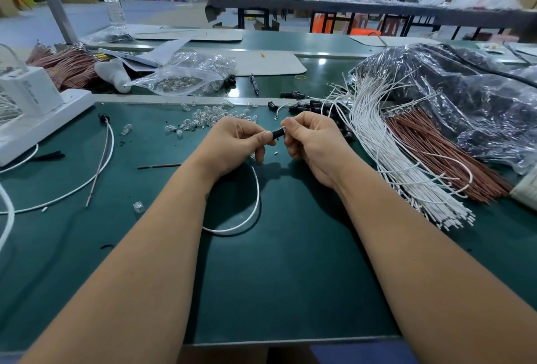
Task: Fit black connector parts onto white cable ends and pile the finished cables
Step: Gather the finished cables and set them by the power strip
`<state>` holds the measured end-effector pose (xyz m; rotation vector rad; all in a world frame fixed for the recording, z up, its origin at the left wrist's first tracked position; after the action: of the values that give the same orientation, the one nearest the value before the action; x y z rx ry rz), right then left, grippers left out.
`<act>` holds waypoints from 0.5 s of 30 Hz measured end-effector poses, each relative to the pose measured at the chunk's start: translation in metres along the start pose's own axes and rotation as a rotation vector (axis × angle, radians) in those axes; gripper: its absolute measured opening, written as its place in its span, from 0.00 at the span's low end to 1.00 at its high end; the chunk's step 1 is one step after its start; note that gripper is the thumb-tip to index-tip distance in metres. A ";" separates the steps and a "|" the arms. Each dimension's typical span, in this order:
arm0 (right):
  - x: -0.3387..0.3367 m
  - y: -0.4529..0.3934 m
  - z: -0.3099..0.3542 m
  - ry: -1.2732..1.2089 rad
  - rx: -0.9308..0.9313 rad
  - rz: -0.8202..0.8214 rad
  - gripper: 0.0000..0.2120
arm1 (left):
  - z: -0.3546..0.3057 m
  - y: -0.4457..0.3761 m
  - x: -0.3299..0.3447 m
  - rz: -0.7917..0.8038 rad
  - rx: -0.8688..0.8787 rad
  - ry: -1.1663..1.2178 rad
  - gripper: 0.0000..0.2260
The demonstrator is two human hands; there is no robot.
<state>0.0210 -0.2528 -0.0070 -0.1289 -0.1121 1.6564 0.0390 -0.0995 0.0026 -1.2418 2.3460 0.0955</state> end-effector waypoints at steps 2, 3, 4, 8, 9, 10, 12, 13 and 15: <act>0.000 0.000 0.000 0.010 0.004 -0.004 0.11 | 0.000 0.000 0.000 -0.001 0.001 0.000 0.09; 0.001 0.000 0.000 0.017 0.005 -0.007 0.11 | -0.001 0.000 0.000 -0.003 0.000 -0.001 0.09; 0.001 0.000 0.001 0.027 0.006 -0.011 0.11 | -0.001 0.000 0.000 -0.007 -0.002 0.000 0.09; 0.003 0.001 0.001 0.028 -0.003 -0.031 0.11 | 0.000 -0.001 0.001 -0.015 -0.001 0.040 0.09; 0.004 0.002 0.001 0.020 -0.006 -0.033 0.11 | 0.000 -0.001 0.002 -0.013 0.001 0.040 0.09; 0.004 0.002 0.002 0.012 -0.008 -0.035 0.11 | 0.000 -0.001 0.002 -0.012 0.001 0.033 0.09; 0.005 0.003 0.002 0.007 -0.012 -0.037 0.11 | 0.000 -0.001 0.002 -0.018 0.004 0.023 0.09; 0.005 0.003 0.002 0.010 -0.014 -0.038 0.11 | 0.000 -0.001 0.002 -0.024 0.005 0.023 0.09; 0.006 0.003 0.003 0.017 -0.017 -0.034 0.10 | 0.001 -0.002 0.001 -0.033 0.004 0.021 0.09</act>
<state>0.0174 -0.2473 -0.0048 -0.1534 -0.1146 1.6200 0.0402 -0.1013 0.0017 -1.2845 2.3414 0.0677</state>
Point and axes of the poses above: each hand's wrist, its own y-axis away from the middle knuckle, its own x-axis out of the palm, z = x × y, the point moved 4 cm from there along -y, towards the middle knuckle, and after that the axes turned 12 degrees about z, right-handed, at the moved point
